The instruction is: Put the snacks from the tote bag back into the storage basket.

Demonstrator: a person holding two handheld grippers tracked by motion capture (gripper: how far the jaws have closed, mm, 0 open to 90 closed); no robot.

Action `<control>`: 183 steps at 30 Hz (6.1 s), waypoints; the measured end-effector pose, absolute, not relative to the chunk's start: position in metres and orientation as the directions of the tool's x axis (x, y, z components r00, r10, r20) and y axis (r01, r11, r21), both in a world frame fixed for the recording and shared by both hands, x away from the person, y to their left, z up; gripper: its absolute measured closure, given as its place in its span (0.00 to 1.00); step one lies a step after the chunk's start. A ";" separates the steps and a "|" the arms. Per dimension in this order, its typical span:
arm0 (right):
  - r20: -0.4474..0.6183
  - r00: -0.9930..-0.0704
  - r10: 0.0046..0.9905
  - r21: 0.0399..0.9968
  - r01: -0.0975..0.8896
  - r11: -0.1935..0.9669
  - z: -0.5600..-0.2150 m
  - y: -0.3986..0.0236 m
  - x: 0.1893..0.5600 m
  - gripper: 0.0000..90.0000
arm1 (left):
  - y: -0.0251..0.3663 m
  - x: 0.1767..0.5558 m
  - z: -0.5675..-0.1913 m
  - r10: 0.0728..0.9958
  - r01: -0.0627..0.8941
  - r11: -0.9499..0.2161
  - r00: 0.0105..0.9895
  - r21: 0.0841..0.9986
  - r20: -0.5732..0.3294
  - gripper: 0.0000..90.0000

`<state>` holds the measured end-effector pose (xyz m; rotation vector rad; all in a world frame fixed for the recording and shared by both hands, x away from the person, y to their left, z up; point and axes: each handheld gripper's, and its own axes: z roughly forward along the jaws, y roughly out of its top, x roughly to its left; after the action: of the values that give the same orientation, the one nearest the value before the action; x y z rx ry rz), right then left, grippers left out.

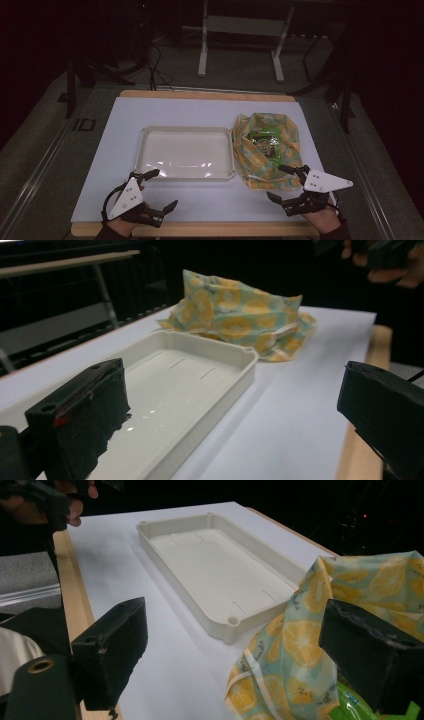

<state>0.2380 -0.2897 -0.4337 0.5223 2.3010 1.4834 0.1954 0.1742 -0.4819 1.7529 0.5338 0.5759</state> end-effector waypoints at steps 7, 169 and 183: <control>-0.107 -0.866 0.489 0.918 0.103 0.383 -0.424 -0.291 0.239 0.13 | 0.172 0.193 -0.480 0.635 0.039 -0.242 0.761 0.969 0.128 0.00; 0.361 -0.298 0.884 0.423 0.897 0.129 -0.507 -0.309 0.431 0.94 | 0.165 0.196 -0.485 0.600 0.075 -0.315 0.788 0.946 0.137 0.00; 0.401 -0.251 0.881 0.460 0.887 0.043 -0.498 -0.315 0.424 0.98 | 0.166 0.196 -0.485 0.601 0.068 -0.313 0.787 0.947 0.142 0.00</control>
<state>0.4243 -0.3151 -0.4982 1.9281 2.2754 1.0153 0.1963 0.1657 -0.4851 1.8328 0.5138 0.5803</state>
